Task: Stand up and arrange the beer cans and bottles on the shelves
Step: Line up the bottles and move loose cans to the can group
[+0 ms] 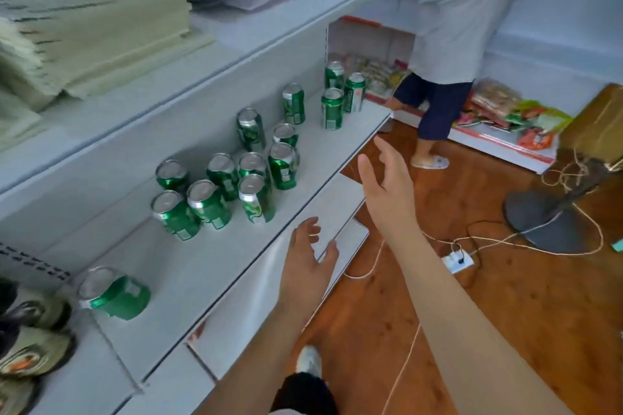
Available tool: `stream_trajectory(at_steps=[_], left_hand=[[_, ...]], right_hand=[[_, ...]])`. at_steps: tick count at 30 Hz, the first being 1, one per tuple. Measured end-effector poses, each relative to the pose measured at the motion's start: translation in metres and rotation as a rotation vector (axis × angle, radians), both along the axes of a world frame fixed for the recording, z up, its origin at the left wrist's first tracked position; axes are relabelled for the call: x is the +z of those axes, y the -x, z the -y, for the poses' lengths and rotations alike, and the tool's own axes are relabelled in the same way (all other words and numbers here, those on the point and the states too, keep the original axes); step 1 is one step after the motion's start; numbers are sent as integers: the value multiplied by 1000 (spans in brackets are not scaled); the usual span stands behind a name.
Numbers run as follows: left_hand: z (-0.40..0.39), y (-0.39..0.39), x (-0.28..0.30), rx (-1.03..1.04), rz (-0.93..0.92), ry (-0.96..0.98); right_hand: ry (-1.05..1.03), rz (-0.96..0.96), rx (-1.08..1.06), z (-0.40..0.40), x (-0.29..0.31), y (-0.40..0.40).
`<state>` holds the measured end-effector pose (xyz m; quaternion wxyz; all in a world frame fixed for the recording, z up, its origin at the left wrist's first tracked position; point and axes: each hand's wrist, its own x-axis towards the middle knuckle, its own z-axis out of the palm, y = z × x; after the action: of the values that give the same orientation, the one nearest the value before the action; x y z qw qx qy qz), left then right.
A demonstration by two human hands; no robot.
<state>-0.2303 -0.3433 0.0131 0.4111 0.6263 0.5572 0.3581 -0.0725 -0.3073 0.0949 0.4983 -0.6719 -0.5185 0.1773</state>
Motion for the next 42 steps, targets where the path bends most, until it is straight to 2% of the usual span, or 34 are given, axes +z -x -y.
stream_trajectory(at_steps=[9,17,21,25,29,33,36,39,42], left_hand=[[-182,-108,-9,86,72,41],[-280,-156,-18,252,-9,125],[-320,-192,-27,443,-117,107],[-356,-232,-23,694,-147,123],[-393,-250,-22,827,-129,14],[-395,-225,-27,761,50,28],[-383,-203,-26,721,238,104],[-369,-188,-22,669,334,172],[-354,-179,-23,612,457,252]], right_hand=[[120,105,32,-186,-28,-111],[277,237,127,-345,-55,-186],[367,139,274,-418,-79,-199],[307,100,439,-436,-97,-214],[331,55,750,-439,-96,-246],[402,-102,889,-439,-98,-266],[446,-233,891,-440,-100,-273],[553,-445,864,-431,-107,-277],[604,-543,824,-418,-116,-275]])
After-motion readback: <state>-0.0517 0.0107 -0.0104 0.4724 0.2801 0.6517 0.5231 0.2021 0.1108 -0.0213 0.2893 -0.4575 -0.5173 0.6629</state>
